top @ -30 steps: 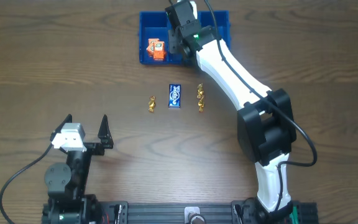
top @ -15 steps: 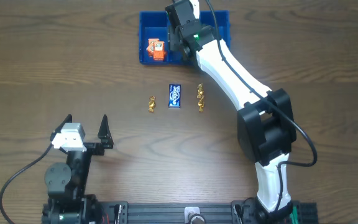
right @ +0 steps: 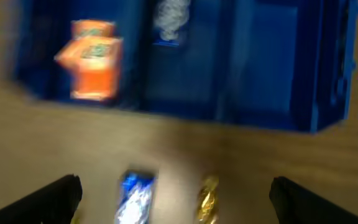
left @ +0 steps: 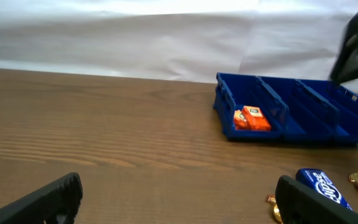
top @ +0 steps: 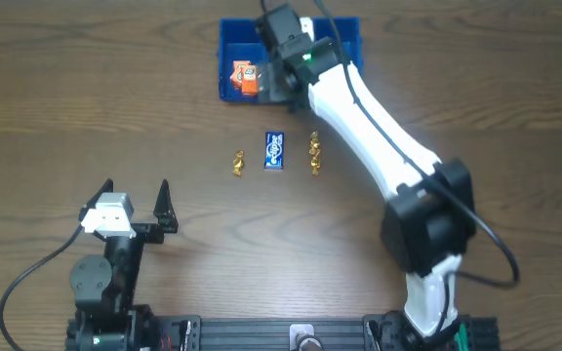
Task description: Sort Candies Into Trays
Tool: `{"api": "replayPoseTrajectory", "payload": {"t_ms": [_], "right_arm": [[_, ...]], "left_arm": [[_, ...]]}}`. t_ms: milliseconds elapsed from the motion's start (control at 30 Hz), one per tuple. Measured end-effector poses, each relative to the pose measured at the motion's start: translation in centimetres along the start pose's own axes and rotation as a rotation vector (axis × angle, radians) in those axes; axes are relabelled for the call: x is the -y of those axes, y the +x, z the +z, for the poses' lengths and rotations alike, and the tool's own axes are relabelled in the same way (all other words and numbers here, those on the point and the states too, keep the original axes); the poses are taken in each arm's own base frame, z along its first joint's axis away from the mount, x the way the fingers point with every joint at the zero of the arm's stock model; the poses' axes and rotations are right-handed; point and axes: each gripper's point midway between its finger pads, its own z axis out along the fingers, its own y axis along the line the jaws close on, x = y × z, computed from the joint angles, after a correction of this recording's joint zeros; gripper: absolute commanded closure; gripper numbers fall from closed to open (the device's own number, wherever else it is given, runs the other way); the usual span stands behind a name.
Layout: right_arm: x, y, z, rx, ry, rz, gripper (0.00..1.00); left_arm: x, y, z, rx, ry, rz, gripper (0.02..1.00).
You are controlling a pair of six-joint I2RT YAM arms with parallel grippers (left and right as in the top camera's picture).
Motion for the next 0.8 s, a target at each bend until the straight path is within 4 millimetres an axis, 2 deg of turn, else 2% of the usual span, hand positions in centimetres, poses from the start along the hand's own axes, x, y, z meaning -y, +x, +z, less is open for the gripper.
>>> {"api": "replayPoseTrajectory", "payload": {"t_ms": [67, 133, 167, 233, 300, 400, 467, 633, 800], "right_arm": [[-2.3, 1.7, -3.7, -0.014, -0.04, -0.021, 0.001], [-4.3, 2.9, -5.1, -0.018, -0.074, -0.028, 0.001], [-4.9, 3.7, -4.9, -0.032, -0.079, -0.025, 0.001], [-5.2, 5.9, -3.0, -0.089, -0.06, -0.006, 0.001], [-4.7, 8.2, 0.2, -0.162, -0.014, 0.014, 0.001], [-4.7, 10.5, 4.1, -0.244, 0.017, 0.03, 0.001], [-4.7, 11.5, 6.0, -0.284, 0.027, 0.04, 0.001], [-4.0, 12.2, 8.0, -0.335, 0.037, 0.102, 0.001], [-3.3, 11.7, 8.6, -0.343, 0.025, 0.149, 0.001]], "left_arm": [[0.0, 0.0, 0.0, 0.0, 0.0, 0.0, 0.02], [0.0, 0.0, 0.0, 0.0, 0.0, 0.0, 0.02], [0.0, 0.0, 0.0, 0.0, 0.0, 0.0, 0.02], [0.0, 0.0, 0.0, 0.001, 0.0, 0.0, 0.023], [0.0, 0.0, 0.0, 0.0, 0.0, 0.0, 0.02], [0.0, 0.0, 0.0, 0.0, 0.0, 0.0, 0.02], [0.0, 0.0, 0.0, 0.0, 0.0, 0.0, 0.02], [0.0, 0.0, 0.0, 0.0, 0.0, 0.0, 0.02], [0.0, 0.0, 0.0, 0.0, 0.0, 0.0, 0.02]]}}
